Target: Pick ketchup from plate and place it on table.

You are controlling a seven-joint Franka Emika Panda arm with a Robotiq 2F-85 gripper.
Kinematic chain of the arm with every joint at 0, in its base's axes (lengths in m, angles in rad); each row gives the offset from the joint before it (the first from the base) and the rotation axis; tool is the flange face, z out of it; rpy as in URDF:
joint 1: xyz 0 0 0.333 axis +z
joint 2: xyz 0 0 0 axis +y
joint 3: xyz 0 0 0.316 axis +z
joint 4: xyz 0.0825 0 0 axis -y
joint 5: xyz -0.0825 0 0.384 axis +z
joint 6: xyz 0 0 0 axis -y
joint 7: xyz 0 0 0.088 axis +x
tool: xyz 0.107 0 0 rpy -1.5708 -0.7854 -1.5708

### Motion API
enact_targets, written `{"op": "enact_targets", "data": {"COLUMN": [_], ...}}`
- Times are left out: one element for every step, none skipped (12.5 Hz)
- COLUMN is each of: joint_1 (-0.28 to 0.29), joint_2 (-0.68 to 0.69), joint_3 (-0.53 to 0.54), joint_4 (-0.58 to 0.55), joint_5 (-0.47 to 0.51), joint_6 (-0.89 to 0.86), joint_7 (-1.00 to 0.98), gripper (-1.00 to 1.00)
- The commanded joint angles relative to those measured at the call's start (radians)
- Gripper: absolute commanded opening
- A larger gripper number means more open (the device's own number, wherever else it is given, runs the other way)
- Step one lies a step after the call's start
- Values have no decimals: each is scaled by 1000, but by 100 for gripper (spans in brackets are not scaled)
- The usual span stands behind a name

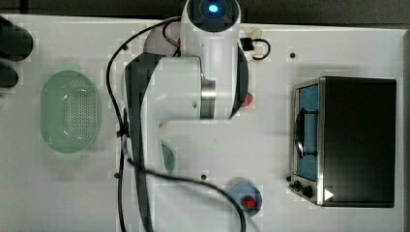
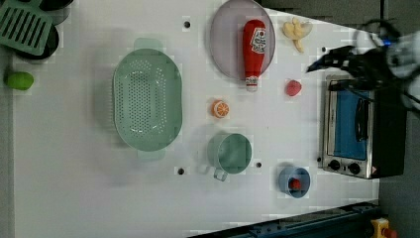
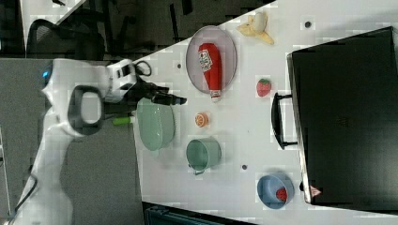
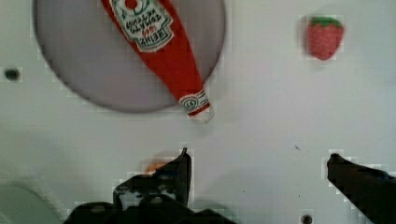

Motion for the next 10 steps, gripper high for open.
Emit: {"op": "enact_targets", "data": {"joint_1": [13, 22, 32, 42, 52, 61, 70, 78, 83, 85], "joint_2": [64, 103, 140, 178, 214, 248, 281, 312, 341, 363], "joint_3": [10, 10, 10, 10, 10, 10, 10, 10, 8, 8], "joint_4": [77, 105, 132, 157, 181, 201, 214, 224, 228, 229], "joint_5": [-15, -36, -59, -80, -94, -103, -107, -120, -143, -157], "joint_6": [25, 31, 41, 52, 79, 111, 142, 171, 194, 229], "joint_7": [-183, -213, -241, -265, -272, -272, -272, -272, -272, -272], "gripper": [100, 100, 100, 100, 100, 100, 100, 100, 100, 100]}}
